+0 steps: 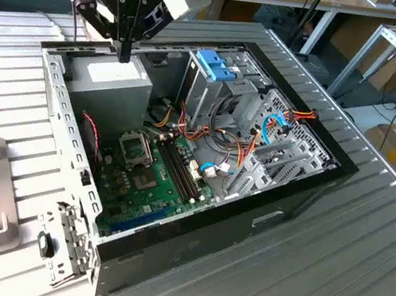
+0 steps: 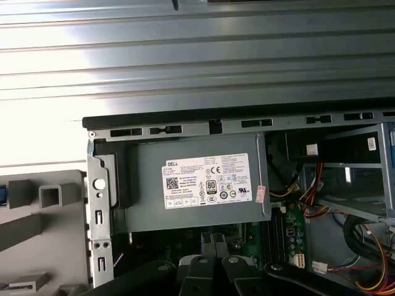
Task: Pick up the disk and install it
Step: 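Reach for the disk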
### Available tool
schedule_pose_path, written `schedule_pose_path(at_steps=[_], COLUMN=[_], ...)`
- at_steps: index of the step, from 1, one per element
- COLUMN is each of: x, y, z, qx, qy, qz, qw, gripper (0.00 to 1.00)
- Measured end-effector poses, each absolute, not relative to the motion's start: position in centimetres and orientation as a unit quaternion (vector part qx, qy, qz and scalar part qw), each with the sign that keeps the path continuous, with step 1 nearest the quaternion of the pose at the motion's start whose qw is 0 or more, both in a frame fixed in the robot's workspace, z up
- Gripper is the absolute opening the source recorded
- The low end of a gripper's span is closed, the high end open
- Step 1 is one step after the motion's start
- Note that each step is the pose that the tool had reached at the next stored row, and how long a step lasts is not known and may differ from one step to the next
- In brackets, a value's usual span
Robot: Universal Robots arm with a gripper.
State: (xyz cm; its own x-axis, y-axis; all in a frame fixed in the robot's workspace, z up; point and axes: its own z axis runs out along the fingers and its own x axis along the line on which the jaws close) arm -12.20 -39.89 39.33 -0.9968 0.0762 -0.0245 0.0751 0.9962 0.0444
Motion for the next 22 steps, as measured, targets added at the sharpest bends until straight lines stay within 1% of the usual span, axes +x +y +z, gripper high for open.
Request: schedule_pose_path(at_steps=[22], x=[-13.2], y=[-39.9], z=[39.3], qx=[0.038], qy=[0.999], qz=[0.022], qw=[0.013], gripper=[0.11])
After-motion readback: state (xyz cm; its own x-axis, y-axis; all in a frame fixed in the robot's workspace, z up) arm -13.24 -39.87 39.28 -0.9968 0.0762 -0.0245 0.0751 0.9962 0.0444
